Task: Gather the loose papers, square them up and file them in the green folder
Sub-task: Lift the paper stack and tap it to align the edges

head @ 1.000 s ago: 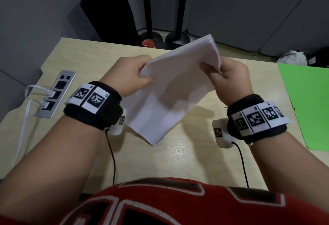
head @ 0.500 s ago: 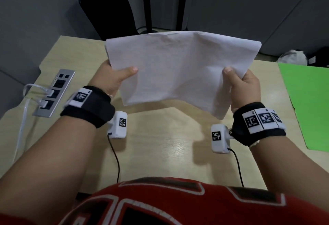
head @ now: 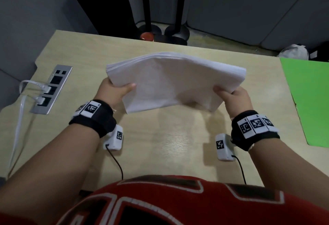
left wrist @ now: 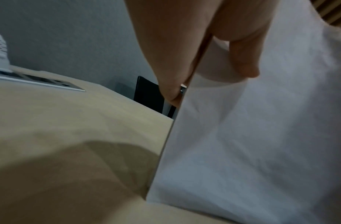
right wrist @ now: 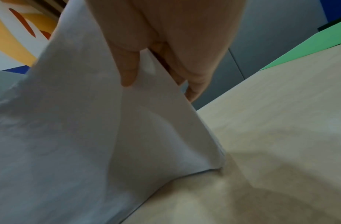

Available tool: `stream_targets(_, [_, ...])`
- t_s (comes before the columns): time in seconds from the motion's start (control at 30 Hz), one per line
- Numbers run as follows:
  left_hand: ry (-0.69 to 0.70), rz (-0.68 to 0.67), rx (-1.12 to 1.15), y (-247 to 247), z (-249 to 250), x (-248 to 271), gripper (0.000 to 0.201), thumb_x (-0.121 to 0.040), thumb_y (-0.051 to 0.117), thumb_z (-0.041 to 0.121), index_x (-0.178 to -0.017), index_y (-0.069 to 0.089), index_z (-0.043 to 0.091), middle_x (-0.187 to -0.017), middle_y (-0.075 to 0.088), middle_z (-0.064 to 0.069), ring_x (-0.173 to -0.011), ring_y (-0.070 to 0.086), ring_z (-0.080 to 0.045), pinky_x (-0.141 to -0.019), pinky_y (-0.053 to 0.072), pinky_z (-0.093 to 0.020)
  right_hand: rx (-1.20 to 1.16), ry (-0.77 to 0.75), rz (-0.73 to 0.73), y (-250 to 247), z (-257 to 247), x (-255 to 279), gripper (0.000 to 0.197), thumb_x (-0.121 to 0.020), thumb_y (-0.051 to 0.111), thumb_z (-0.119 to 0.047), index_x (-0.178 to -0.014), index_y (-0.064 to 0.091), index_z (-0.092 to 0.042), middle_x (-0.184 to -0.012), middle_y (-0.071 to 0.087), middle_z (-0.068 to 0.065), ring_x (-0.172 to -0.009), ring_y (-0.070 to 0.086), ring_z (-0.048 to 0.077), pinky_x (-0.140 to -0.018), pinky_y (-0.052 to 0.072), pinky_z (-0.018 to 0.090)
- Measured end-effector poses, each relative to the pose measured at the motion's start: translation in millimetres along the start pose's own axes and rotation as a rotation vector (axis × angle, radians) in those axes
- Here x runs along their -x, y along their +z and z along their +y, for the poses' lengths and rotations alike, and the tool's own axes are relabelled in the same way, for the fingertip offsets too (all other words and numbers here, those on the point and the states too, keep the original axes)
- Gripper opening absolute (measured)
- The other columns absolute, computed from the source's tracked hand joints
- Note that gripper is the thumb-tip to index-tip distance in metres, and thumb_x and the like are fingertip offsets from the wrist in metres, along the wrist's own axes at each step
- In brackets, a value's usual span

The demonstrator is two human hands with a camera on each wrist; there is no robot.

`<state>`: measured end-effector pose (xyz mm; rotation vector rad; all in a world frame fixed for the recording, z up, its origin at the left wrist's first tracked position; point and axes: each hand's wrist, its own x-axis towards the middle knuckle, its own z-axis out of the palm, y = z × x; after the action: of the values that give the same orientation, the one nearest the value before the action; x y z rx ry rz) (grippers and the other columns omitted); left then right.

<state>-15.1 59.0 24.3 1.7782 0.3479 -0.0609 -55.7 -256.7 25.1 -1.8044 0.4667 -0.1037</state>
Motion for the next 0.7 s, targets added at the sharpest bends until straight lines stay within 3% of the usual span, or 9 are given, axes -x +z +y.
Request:
stream_targets(0.07, [0.057,0.004,0.042,0,5,3,0.024,-0.077,0.077,0.007,-0.091,0.066,0.024,-0.095,0.068,0.004,-0.089,0.067,-0.011,-0.088,0.053,-0.038,-0.047,-0.043,0.025,0,-4,0,0.008,-0.087,0.064,-0.007,-0.088,0.064,-0.015,-0.076,0.065,-0.010,-0.065,0.060,-0.006,-0.058,0.046,0.009])
stream_targets(0.17, [0.177,-0.015,0.125,-7,16,4,0.031,-0.076,0.077,0.002,-0.088,0.067,0.029,-0.084,0.073,0.018,-0.082,0.067,0.005,-0.076,0.053,-0.020,-0.188,-0.098,0.088,-5,-13,0,0.014,-0.086,0.066,-0.004,-0.082,0.065,-0.017,-0.063,0.068,-0.018,-0.059,0.059,-0.011,-0.056,0.045,0.008])
stream_targets(0.27, [0.159,-0.038,0.096,-10,9,0,0.030,-0.069,0.083,0.005,-0.084,0.072,0.028,-0.084,0.075,0.019,-0.085,0.069,0.001,-0.082,0.055,-0.025,-0.148,-0.093,0.025,-5,-12,1,0.015,-0.082,0.070,-0.004,-0.097,0.068,-0.009,-0.064,0.070,-0.022,-0.062,0.062,-0.012,-0.058,0.045,0.006])
stream_targets(0.37, [0.060,-0.031,0.076,-3,-5,-4,0.029,-0.069,0.083,0.008,-0.086,0.069,0.026,-0.092,0.071,0.012,-0.083,0.067,-0.001,-0.087,0.052,-0.032,-0.059,-0.038,-0.065,2,-7,3,0.016,-0.083,0.071,-0.008,-0.091,0.068,-0.021,-0.080,0.068,-0.015,-0.064,0.062,-0.013,-0.056,0.045,0.002])
stream_targets(0.4, [0.055,-0.032,0.084,-1,-5,-4,0.028,-0.070,0.083,0.008,-0.086,0.068,0.026,-0.093,0.070,0.010,-0.084,0.066,-0.003,-0.086,0.051,-0.032,-0.053,-0.036,-0.054,3,-8,4,0.015,-0.084,0.071,-0.010,-0.087,0.067,-0.023,-0.080,0.066,-0.012,-0.064,0.062,-0.011,-0.056,0.045,0.002])
stream_targets(0.53, [0.131,-0.005,0.142,-8,9,-6,0.024,-0.069,0.083,0.010,-0.082,0.071,0.026,-0.085,0.074,0.012,-0.084,0.068,-0.006,-0.080,0.055,-0.030,-0.168,-0.097,0.068,-3,-20,1,0.005,-0.084,0.069,-0.007,-0.087,0.067,-0.011,-0.069,0.067,-0.012,-0.056,0.059,-0.010,-0.054,0.044,0.007])
stream_targets(0.6, [0.161,-0.025,0.168,-12,10,-6,0.032,-0.066,0.083,0.010,-0.092,0.072,0.024,-0.091,0.075,0.010,-0.090,0.069,-0.008,-0.078,0.056,-0.026,-0.151,-0.095,0.053,-7,-20,-2,0.011,-0.082,0.071,-0.007,-0.089,0.067,-0.013,-0.064,0.069,-0.017,-0.059,0.061,-0.008,-0.057,0.046,0.011])
stream_targets(0.7, [0.069,-0.036,0.056,-6,2,-3,0.034,-0.071,0.081,0.005,-0.101,0.068,0.014,-0.094,0.070,0.005,-0.090,0.067,-0.015,-0.077,0.053,-0.029,0.069,-0.054,-0.075,-3,-12,-1,0.025,-0.079,0.075,-0.009,-0.100,0.064,-0.019,-0.080,0.067,-0.012,-0.070,0.061,-0.001,-0.059,0.046,0.014])
